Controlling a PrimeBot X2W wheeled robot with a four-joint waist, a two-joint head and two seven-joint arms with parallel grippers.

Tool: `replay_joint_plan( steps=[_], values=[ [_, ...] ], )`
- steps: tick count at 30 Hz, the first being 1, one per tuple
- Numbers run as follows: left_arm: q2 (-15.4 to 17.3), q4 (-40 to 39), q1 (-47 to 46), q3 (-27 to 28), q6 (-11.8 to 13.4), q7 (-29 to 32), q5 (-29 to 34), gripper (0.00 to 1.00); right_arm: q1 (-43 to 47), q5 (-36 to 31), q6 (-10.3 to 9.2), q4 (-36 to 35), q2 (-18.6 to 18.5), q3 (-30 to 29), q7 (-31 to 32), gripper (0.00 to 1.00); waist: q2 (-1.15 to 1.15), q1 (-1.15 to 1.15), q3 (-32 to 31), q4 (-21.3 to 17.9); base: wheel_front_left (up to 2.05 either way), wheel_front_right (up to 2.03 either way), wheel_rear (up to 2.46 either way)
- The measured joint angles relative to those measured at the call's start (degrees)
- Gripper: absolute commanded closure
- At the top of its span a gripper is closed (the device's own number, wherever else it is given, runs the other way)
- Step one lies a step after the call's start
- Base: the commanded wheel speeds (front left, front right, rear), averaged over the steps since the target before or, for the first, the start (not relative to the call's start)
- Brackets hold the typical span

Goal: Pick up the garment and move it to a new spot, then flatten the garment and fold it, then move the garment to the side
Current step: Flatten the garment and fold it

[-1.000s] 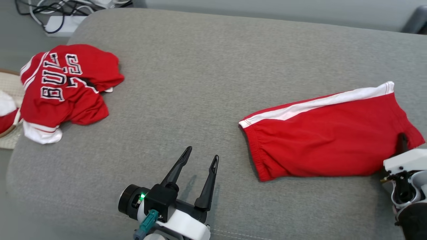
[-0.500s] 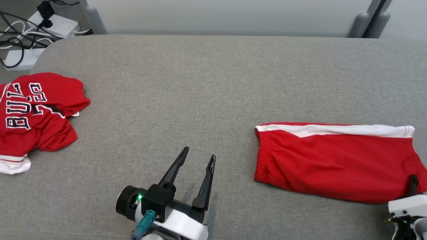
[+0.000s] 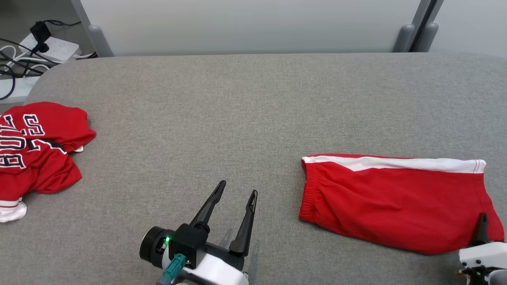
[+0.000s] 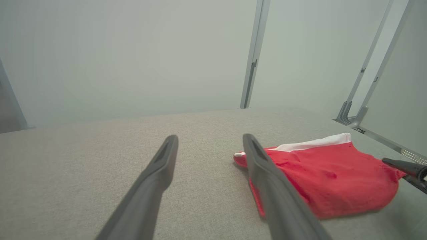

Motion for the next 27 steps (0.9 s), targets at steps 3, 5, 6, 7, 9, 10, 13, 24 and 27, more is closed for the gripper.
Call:
replay_joint_plan(
  steps=[3, 5, 6, 7, 9, 10, 13, 24, 27],
  values=[
    [0.0, 0.0, 0.0, 0.0, 0.0, 0.0, 0.0, 0.00, 0.0, 0.3, 0.00, 1.1, 0.0, -0.1, 0.0, 0.00, 0.00, 0.00, -0.4, -0.2, 0.00, 0.00, 0.00],
    [0.0, 0.0, 0.0, 0.0, 0.0, 0.0, 0.0, 0.00, 0.2, -0.1, 0.00, 1.3, 0.0, 0.2, 0.0, 0.00, 0.00, 0.00, -0.7, -0.4, 0.00, 0.00, 0.00],
    [0.0, -0.1, 0.1, 0.2, 0.0, 0.0, 0.0, 0.00, 0.6, -1.2, 0.00, 0.6, 0.0, 0.9, 0.0, 0.00, 0.00, 0.00, -0.7, -0.5, 0.00, 0.00, 0.00],
    [0.0, -0.4, 0.3, 0.5, 0.0, 0.0, 0.0, 0.00, 1.4, -3.4, 0.00, -0.6, 0.0, 1.6, 0.0, 0.00, 0.00, 0.00, -0.7, -0.9, 0.00, 0.00, 0.00],
    [0.0, -1.0, 1.2, 1.2, 0.0, 0.0, 0.0, 0.00, 3.6, -8.6, 0.00, -4.1, 0.1, 2.3, 0.0, 0.00, 0.00, 0.00, -0.6, -1.6, 0.00, 0.00, 0.00],
    [0.0, -1.1, 1.6, 1.4, 0.0, 0.0, -0.2, 0.00, 4.5, -10.2, 0.00, -5.7, 0.1, 2.6, 0.0, 0.00, 0.00, 0.00, -0.5, -2.1, 0.00, 0.00, 0.00],
    [0.1, -1.2, 2.5, 2.1, 0.0, 0.0, -1.1, 0.00, 6.6, -14.9, -0.01, -9.5, 0.0, 5.7, 0.0, 0.00, 0.00, 0.00, -0.3, -3.6, 0.00, 0.00, 0.00],
    [0.1, -1.2, 2.4, 2.3, 0.0, 0.0, -1.3, 0.00, 12.0, -21.5, 0.01, -16.5, -0.6, 21.3, 0.0, 0.00, 0.00, 0.00, -1.2, -7.4, 0.00, 0.00, 0.00],
    [0.1, -1.2, 2.4, 2.4, 0.0, 0.0, -1.3, 0.00, 13.1, -20.7, 0.01, -18.1, -2.5, 25.0, 0.0, 0.00, 0.00, 0.00, -1.7, -7.6, 0.00, 0.00, 0.00]
  ],
)
